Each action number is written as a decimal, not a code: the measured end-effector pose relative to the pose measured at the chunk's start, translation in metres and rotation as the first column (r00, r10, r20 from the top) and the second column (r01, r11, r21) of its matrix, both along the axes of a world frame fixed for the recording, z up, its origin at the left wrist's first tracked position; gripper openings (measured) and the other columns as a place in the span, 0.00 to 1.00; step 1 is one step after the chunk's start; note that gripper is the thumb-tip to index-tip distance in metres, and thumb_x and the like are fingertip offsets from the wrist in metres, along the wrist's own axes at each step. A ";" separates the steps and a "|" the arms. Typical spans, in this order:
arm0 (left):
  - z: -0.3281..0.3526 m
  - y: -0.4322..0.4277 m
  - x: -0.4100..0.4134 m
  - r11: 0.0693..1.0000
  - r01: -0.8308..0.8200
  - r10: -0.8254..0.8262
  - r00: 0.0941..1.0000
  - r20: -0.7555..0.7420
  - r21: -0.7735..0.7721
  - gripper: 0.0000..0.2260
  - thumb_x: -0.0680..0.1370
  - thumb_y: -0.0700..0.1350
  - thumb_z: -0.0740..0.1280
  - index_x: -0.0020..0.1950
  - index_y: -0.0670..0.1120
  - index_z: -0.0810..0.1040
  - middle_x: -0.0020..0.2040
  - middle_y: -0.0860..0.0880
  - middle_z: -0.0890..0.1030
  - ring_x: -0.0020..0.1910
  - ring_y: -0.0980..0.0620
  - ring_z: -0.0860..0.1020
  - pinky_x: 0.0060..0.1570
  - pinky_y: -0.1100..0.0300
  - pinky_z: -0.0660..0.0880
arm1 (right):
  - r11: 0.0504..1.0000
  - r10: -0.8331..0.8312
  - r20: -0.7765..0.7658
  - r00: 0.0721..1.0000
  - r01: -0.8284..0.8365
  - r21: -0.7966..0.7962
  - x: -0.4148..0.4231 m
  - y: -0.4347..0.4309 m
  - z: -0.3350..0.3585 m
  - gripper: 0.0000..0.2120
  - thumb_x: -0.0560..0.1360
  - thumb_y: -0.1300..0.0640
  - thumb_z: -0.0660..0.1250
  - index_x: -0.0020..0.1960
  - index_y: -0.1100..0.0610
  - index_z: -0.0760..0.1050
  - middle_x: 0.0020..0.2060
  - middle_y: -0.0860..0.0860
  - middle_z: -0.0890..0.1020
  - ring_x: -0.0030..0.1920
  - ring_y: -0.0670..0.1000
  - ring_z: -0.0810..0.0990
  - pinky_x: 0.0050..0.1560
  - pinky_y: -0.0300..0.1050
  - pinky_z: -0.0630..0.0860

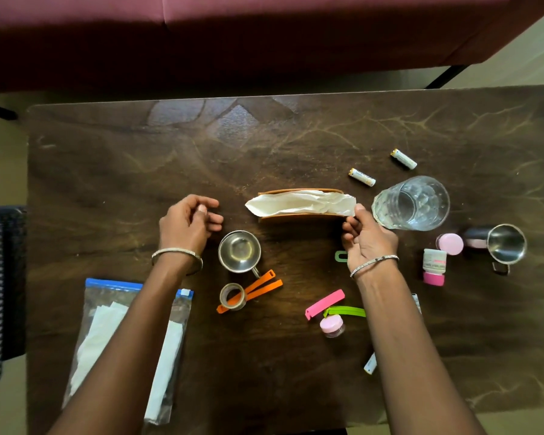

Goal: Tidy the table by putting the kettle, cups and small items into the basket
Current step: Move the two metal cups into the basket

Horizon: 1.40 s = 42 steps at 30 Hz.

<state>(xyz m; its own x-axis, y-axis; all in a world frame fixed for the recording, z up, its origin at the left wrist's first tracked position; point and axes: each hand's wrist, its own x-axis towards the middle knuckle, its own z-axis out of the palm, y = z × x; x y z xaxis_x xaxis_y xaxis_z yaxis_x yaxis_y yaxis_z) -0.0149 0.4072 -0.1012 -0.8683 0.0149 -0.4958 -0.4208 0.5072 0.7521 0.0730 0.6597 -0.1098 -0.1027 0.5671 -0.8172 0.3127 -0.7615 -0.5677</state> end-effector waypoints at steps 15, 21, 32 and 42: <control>0.039 -0.003 0.066 0.489 0.645 -0.795 0.606 0.004 -0.587 0.48 0.66 0.35 0.71 0.75 0.65 0.52 0.78 0.53 0.57 0.71 0.45 0.67 0.57 0.49 0.75 | 0.988 0.135 0.052 0.989 -0.138 0.061 0.105 -0.039 0.060 0.03 0.78 0.62 0.68 0.47 0.57 0.80 0.33 0.51 0.80 0.28 0.44 0.79 0.28 0.35 0.73; 0.029 0.001 0.061 0.449 0.549 -0.813 0.579 -0.067 -0.705 0.36 0.71 0.40 0.71 0.73 0.62 0.59 0.71 0.52 0.68 0.63 0.47 0.75 0.61 0.47 0.69 | 0.979 0.174 0.059 0.983 -0.179 0.098 0.121 -0.019 0.051 0.04 0.78 0.62 0.68 0.48 0.57 0.81 0.35 0.52 0.82 0.29 0.44 0.79 0.27 0.33 0.74; 0.059 0.031 0.084 0.509 0.406 -0.722 0.681 -0.120 -0.759 0.33 0.61 0.42 0.80 0.64 0.52 0.76 0.59 0.50 0.82 0.54 0.46 0.82 0.59 0.42 0.68 | 0.951 0.284 0.004 0.959 -0.283 0.128 0.150 0.074 0.083 0.06 0.77 0.65 0.67 0.46 0.57 0.81 0.32 0.52 0.81 0.27 0.44 0.78 0.25 0.33 0.71; 0.100 0.104 0.157 0.797 0.189 -0.425 0.850 -0.312 -0.574 0.33 0.59 0.45 0.81 0.61 0.53 0.74 0.57 0.52 0.82 0.55 0.47 0.81 0.52 0.47 0.72 | 0.383 0.540 0.564 0.625 -0.779 0.497 0.166 0.214 0.112 0.20 0.69 0.61 0.76 0.60 0.58 0.78 0.55 0.55 0.80 0.49 0.54 0.82 0.53 0.35 0.71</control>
